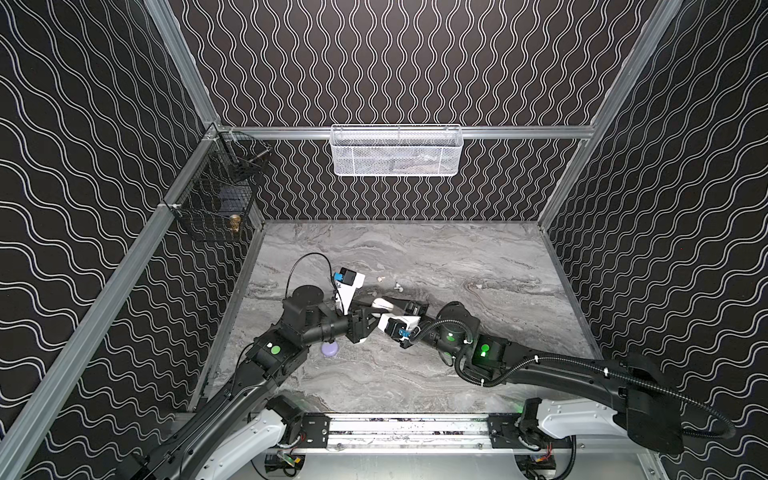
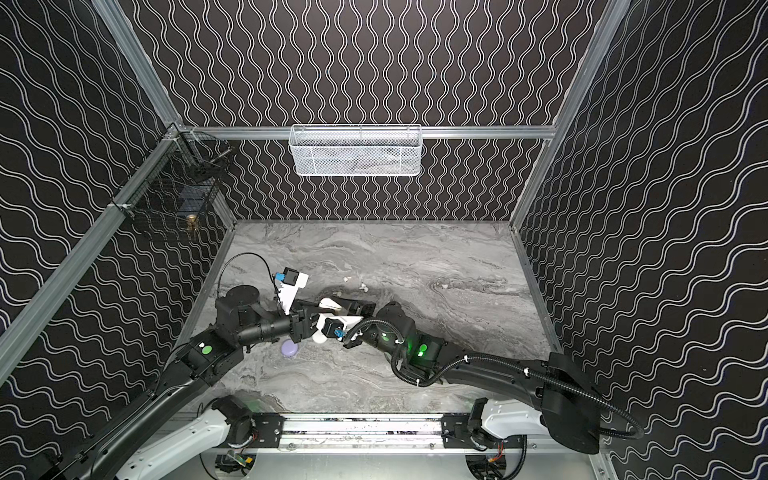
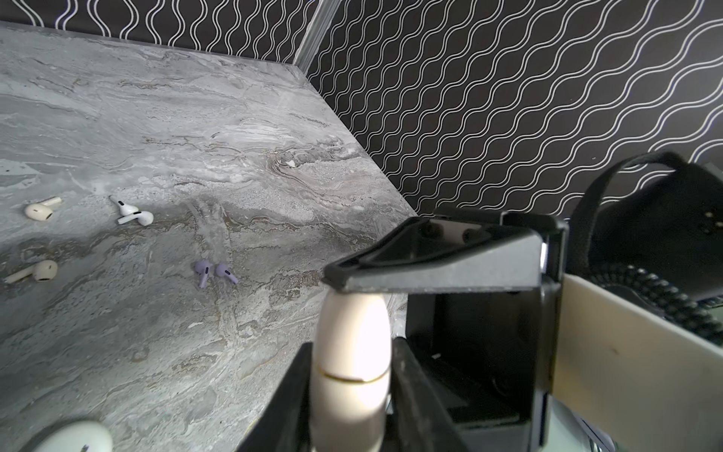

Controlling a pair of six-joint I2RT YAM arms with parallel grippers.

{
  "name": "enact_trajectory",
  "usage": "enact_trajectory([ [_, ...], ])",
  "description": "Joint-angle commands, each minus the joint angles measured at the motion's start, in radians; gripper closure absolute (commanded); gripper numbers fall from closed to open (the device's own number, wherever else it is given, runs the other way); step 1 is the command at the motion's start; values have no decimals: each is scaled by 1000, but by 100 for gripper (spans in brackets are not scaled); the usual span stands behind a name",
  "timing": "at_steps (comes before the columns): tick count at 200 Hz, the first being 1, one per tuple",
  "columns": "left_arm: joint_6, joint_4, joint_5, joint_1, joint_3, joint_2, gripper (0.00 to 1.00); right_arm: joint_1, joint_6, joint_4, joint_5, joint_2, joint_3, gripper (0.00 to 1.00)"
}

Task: Insert the wireless bluetooth earbuds into the charging case
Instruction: 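Bring the cream case to the left gripper and grasp its base with the left gripper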

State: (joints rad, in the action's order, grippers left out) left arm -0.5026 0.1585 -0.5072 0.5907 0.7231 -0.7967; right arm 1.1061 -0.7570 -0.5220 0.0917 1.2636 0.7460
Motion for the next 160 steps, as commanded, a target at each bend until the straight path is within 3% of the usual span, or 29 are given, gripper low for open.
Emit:
enact_trajectory([
  [1, -3, -40, -32, 2, -1, 1, 73, 1, -4, -75, -16, 1, 0, 76],
  [62, -1, -4, -17, 3, 11, 20, 59, 0, 0, -125, 20, -2, -14, 76],
  [95, -1, -13, -34, 2, 8, 13, 60, 0, 6, -133, 16, -4, -16, 76],
  [125, 5, -28, -50, 2, 5, -1, 72, 0, 8, -131, -6, -14, -20, 73],
  [160, 19, -90, -74, 1, -7, -30, 100, 0, 36, -146, -39, -35, -39, 38],
])
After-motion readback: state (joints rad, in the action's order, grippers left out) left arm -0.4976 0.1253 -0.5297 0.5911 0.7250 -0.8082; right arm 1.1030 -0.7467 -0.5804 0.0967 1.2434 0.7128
